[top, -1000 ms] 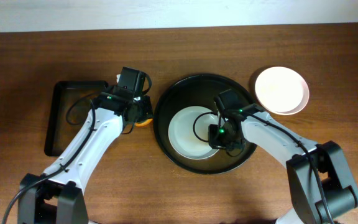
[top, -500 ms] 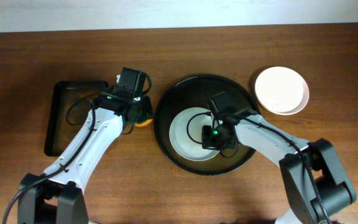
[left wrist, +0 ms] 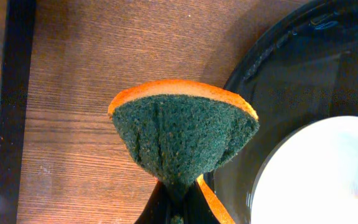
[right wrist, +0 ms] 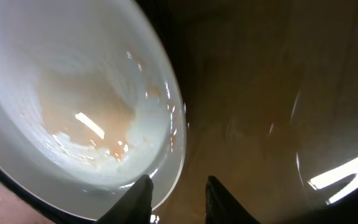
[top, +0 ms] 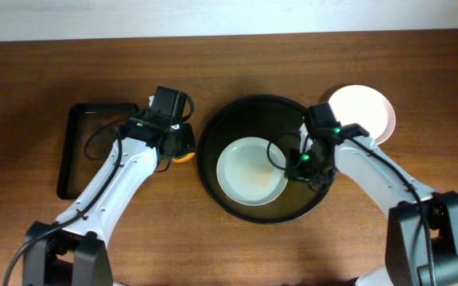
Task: Clean dirty plates on tray and stack at the side
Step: 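Lift the last plate with the right gripper toward the plates at right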
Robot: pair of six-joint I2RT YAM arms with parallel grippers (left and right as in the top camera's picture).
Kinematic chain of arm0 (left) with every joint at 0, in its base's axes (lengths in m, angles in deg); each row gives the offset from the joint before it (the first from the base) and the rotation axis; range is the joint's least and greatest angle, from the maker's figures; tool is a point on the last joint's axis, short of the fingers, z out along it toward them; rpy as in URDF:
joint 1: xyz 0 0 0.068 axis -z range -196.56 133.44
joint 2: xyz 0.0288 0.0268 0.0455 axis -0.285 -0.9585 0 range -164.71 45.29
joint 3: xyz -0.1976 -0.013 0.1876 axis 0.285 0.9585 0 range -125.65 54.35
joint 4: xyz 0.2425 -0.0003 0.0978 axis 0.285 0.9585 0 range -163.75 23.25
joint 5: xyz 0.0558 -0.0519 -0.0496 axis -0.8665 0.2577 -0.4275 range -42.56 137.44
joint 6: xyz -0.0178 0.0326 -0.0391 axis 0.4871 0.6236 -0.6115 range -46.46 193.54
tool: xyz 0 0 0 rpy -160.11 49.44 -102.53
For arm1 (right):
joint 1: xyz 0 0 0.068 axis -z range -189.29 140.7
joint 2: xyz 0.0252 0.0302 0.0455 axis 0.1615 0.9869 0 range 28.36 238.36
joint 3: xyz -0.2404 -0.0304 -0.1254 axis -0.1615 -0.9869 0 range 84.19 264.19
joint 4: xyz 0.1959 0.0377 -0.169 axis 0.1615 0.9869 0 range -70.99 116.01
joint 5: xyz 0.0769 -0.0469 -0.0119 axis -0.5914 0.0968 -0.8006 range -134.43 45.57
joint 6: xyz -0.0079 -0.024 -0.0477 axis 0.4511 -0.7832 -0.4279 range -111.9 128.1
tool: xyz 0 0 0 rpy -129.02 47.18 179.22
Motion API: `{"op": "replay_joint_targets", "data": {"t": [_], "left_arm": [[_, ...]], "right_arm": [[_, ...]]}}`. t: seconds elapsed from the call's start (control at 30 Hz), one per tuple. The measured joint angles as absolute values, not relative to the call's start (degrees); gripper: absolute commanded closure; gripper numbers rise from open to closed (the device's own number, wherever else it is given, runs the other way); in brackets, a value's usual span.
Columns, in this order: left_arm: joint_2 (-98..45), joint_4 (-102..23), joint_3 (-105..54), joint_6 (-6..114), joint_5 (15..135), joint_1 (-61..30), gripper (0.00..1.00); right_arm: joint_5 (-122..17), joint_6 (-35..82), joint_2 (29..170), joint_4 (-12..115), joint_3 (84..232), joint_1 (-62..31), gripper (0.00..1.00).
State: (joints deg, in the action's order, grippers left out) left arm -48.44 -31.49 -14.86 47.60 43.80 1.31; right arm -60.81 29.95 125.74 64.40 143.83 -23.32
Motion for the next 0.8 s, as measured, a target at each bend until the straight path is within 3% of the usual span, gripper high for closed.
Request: {"op": "replay_joint_targets", "data": {"t": [0.13,0.2,0.4,0.57,0.8], "left_arm": [[-48.4,-31.5,-14.9,47.6,43.8,1.3,0.99],[-48.4,-31.5,-14.9,47.6,43.8,1.3,0.99],[-48.4,-31.4,-14.9,47.6,43.8,1.3,0.99],[-48.4,-31.4,-14.9,47.6,43.8,1.3,0.99],[-48.4,-31.4,-14.9,47.6,43.8,1.3,0.99]], "right_arm": [[-60.8,30.8,128.2,63.5,143.0,-25.7,0.72],[-60.8,32.1,131.0,63.3,143.0,-27.0,0.96],[-59.2,35.1,131.6,60.5,143.5,-26.4,0.96],[-53.8,28.8,127.7,61.2,148.4,-19.3,0.96],[-44.0,24.7,122.1,64.5,151.5,-19.1,0.96]]}}
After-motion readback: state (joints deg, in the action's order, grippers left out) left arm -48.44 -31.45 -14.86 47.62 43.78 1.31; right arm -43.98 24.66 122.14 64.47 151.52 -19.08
